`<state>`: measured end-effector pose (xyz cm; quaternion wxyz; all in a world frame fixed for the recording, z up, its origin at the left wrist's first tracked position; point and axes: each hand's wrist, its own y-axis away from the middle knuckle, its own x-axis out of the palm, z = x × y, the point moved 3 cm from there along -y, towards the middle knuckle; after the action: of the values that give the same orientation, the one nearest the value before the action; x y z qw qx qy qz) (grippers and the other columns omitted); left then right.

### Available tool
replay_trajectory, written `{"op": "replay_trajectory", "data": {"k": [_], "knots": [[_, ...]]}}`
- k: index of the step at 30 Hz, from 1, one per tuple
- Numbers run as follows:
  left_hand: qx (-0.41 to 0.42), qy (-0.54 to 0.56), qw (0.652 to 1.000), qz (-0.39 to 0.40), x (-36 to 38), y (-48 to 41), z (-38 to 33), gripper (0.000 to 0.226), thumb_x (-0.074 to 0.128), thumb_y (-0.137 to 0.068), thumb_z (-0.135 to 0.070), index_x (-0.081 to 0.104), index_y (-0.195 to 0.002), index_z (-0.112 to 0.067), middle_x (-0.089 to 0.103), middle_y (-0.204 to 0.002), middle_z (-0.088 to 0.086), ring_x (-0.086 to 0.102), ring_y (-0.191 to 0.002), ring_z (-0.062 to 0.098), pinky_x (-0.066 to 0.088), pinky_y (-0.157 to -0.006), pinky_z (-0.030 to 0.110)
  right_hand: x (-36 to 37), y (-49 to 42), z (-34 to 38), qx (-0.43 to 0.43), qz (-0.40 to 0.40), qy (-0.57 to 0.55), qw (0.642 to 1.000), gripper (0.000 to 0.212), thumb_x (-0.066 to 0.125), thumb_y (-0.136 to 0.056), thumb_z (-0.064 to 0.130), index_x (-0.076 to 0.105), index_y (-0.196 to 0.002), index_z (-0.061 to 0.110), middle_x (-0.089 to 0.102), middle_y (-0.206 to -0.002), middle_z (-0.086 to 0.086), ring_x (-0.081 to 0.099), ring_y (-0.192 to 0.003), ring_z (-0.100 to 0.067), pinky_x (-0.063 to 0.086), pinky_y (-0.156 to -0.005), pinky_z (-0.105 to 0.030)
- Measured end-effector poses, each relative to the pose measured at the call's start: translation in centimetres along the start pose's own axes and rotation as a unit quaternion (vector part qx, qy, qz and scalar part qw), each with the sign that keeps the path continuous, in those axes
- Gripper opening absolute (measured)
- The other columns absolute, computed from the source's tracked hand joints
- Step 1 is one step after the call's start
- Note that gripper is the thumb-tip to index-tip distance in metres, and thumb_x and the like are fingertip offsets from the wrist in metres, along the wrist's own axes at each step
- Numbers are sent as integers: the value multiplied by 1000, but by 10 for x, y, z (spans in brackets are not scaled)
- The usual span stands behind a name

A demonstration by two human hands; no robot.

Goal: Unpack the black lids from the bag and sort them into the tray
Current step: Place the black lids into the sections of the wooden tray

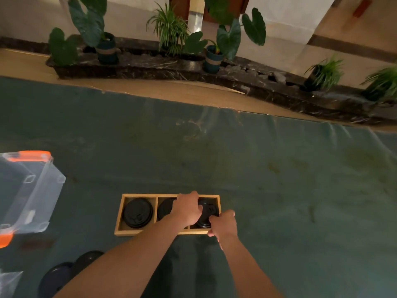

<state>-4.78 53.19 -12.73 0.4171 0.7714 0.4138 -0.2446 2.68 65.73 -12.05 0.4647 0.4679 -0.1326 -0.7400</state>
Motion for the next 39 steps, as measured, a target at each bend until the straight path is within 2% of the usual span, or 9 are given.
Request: {"op": "replay_trajectory", "data": {"k": [3, 7, 10, 15, 18, 23, 29, 32, 39], "knots": [[15, -57, 998, -31, 6, 1, -3, 22, 57, -100, -29, 54, -117, -15, 69, -106, 11, 62, -103, 32, 57, -85, 48, 7, -1, -1, -2, -8, 41, 999, 15, 50, -99, 11, 36, -104, 8, 59, -78, -6, 73, -52, -23, 58, -52, -34], [33, -117, 991, -58, 15, -2, -2, 30, 61, -96, -24, 50, -123, -15, 72, -109, 10, 56, -111, 34, 50, -88, 48, 13, 0, -2, -15, -26, 85, 996, 13, 49, -102, 16, 37, -103, 10, 62, -84, -5, 73, -49, -21, 55, -47, -31], [42, -137, 986, -87, 18, -2, -1, 36, 66, -93, -25, 51, -124, -16, 74, -106, 7, 58, -107, 31, 50, -87, 45, 12, 2, -2, -47, -45, 146, 987, 16, 53, -101, 22, 41, -106, 13, 67, -94, -7, 74, -71, -28, 60, -59, -38], [67, -54, 982, -170, 2, 19, 4, 29, 64, -92, -34, 54, -118, -23, 69, -109, -2, 58, -103, 22, 52, -88, 39, 1, 20, 1, -154, -125, 233, 952, 21, 54, -101, 33, 38, -97, 20, 65, -96, -4, 68, -82, -31, 44, -58, -36], [75, 7, 967, -243, -14, 63, 30, 30, 63, -88, -36, 55, -115, -24, 65, -110, -3, 57, -103, 20, 52, -88, 39, -5, 43, -6, -236, -177, 219, 930, 24, 58, -98, 33, 39, -92, 22, 52, -100, -1, 66, -75, -29, 40, -52, -33], [1, 15, 950, -312, -17, 167, 120, 33, 61, -83, -39, 54, -114, -28, 58, -122, -3, 50, -112, 21, 46, -90, 42, 39, 104, -28, -417, -77, 203, 883, 17, 72, -86, 14, 55, -87, 18, 53, -95, -1, 57, -82, -24, 53, -69, -38], [-189, 59, 926, -320, 7, 274, 220, 40, 85, -73, -21, 61, -104, -24, 63, -110, 0, 57, -103, 30, 45, -81, 48, 126, 157, -60, -471, 129, 297, 821, 13, 63, -89, 31, 54, -97, 25, 54, -99, 5, 56, -94, -17, 47, -82, -29], [-249, 76, 912, -315, 21, 312, 252, 37, 86, -72, -22, 64, -102, -24, 61, -105, 1, 57, -102, 32, 43, -82, 48, 152, 171, -64, -472, 158, 329, 803, 15, 58, -93, 39, 46, -100, 33, 50, -103, 11, 53, -99, -11, 45, -85, -26], [-290, 103, 911, -274, 41, 350, 281, 51, 79, -73, -42, 58, -117, -27, 56, -119, -2, 52, -115, 27, 44, -96, 48, 200, 196, -53, -502, 113, 362, 777, 22, 63, -92, 42, 57, -107, 27, 57, -125, 6, 53, -121, -19, 46, -96, -34]]}}
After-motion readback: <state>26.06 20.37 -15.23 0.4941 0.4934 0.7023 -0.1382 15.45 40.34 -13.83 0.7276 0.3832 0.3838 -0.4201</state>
